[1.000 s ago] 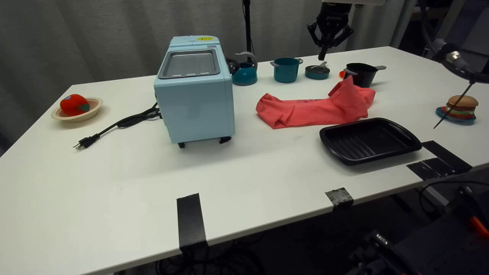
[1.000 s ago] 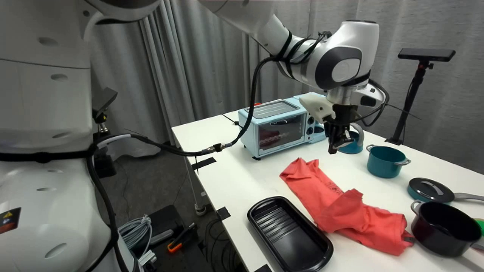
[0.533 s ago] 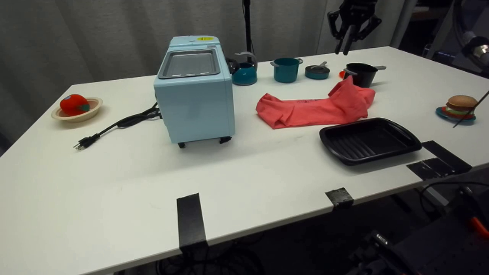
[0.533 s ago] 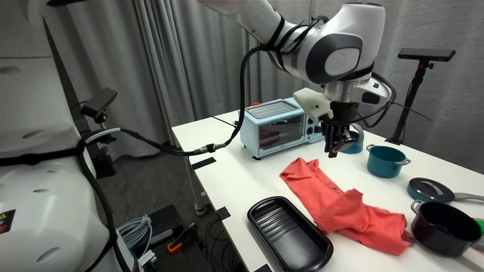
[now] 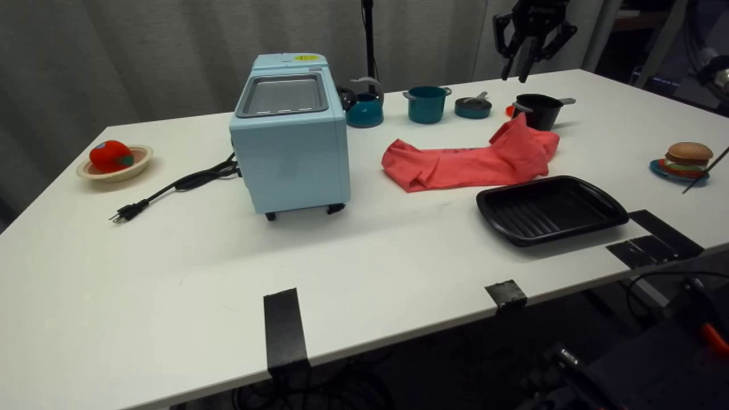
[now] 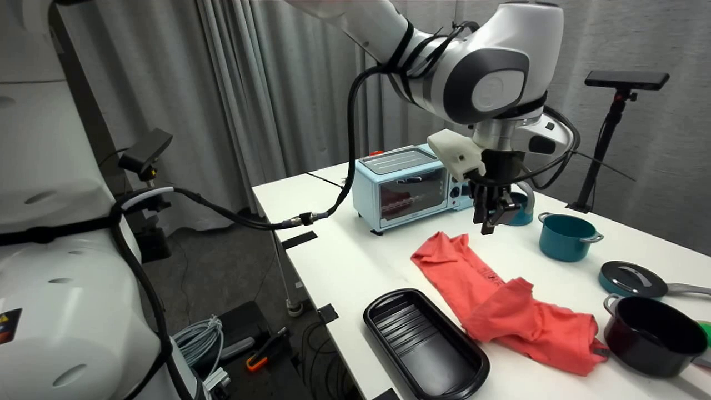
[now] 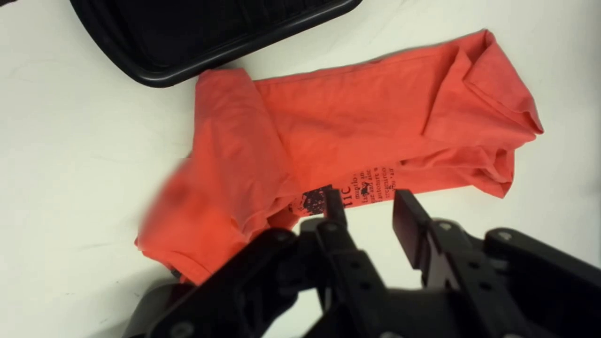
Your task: Unfold the orange shirt
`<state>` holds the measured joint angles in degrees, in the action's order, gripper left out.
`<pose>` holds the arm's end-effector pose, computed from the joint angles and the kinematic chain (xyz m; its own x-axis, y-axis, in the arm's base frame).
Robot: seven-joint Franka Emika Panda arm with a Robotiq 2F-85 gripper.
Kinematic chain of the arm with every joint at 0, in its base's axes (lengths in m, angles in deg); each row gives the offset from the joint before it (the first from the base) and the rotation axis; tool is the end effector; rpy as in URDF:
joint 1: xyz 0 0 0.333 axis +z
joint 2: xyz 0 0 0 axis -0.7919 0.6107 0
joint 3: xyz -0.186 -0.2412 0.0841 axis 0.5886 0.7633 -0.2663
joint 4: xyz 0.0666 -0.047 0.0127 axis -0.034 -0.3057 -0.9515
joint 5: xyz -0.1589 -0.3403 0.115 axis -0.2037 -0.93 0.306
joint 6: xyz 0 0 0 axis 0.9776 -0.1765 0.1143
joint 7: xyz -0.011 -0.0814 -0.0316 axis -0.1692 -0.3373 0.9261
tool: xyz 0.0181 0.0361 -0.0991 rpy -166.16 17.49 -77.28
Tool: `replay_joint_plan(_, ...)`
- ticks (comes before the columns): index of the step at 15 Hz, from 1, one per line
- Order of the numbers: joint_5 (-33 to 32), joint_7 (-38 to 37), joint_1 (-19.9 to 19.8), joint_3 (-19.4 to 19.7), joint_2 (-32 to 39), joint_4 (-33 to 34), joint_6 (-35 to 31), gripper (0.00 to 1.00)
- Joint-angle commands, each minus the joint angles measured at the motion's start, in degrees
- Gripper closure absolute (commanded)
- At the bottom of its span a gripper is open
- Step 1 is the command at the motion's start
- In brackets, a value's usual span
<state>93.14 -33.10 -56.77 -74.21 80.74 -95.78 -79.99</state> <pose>0.5610 -0.1048 0.3784 0.8672 -0.4954 0.0495 -0.4875 -0.8652 -0.1174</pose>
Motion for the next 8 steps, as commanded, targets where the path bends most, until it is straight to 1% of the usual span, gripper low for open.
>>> replay_joint_plan(1, -0.1, 0.0, -0.3, -0.3, 0.0, 0.1, 0.1, 0.41)
replay_joint_plan(2, -0.5, -0.9, -0.2, -0.3, -0.6, -1.1, -1.2, 0.38)
replay_joint_plan(3, -1.4, -1.9, 0.0, -0.2, -1.5, -2.6, -2.7, 0.33)
replay_joint_plan(4, -1.4, -1.9, 0.0, -0.3, -2.1, -3.9, -3.8, 0.24)
replay_joint_plan(6, -1.8, -2.5, 0.1, -0.2, -3.6, -7.0, -7.7, 0.11)
replay_joint_plan(7, -1.9, -2.5, 0.1, -0.3, -4.6, -9.0, -10.2, 0.02)
replay_joint_plan(8, -1.9, -2.5, 0.1, -0.3, -5.6, -11.0, -12.5, 0.00)
